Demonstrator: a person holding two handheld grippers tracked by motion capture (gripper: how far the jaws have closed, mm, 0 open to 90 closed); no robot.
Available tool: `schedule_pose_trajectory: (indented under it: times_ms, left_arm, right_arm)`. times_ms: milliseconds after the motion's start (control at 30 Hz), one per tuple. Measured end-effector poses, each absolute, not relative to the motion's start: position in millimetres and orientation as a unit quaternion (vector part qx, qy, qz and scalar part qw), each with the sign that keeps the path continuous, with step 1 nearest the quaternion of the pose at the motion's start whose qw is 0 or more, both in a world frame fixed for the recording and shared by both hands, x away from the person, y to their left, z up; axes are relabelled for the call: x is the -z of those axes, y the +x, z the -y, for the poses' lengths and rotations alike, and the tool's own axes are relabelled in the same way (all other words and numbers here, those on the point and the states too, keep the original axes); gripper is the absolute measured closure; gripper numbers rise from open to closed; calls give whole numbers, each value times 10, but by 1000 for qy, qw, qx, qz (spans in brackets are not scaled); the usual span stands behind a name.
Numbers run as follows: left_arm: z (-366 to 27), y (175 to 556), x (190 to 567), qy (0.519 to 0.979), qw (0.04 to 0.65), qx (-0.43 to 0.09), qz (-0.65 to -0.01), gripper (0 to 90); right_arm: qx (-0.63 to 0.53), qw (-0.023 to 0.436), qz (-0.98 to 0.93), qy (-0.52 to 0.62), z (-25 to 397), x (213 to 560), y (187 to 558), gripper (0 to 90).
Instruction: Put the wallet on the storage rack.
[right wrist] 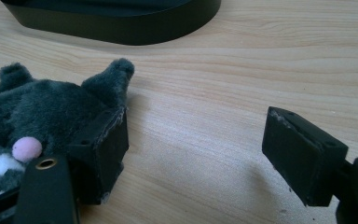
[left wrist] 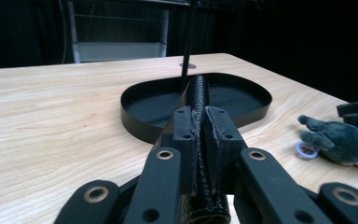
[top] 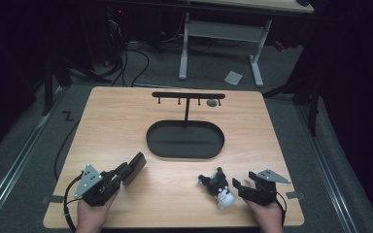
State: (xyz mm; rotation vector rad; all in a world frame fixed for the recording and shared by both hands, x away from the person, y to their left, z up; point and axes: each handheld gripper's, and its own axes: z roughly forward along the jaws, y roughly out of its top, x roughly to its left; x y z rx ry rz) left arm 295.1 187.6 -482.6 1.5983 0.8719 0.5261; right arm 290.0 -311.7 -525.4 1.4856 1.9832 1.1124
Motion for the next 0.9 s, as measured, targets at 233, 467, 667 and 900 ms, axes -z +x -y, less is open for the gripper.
schedule_pose_trajectory:
  times_ms: [233,467,667,900]
  left_arm:
    - [-1944,2956,4829,671,579,-249,-390,822]
    - [-2014,2973,4836,658,568,-271,-413,818]
    - [-2003,3037,4844,658,564,-271,-419,804]
    - [-1953,3165,4859,661,562,-265,-420,797]
  right_arm:
    - [-400,212,-714,535,3118,5252,2900,229]
    - [-400,212,-712,537,3119,5245,2893,229]
    - [-398,213,-712,538,3120,5248,2889,230]
    - [-396,214,-713,538,3114,5254,2888,230]
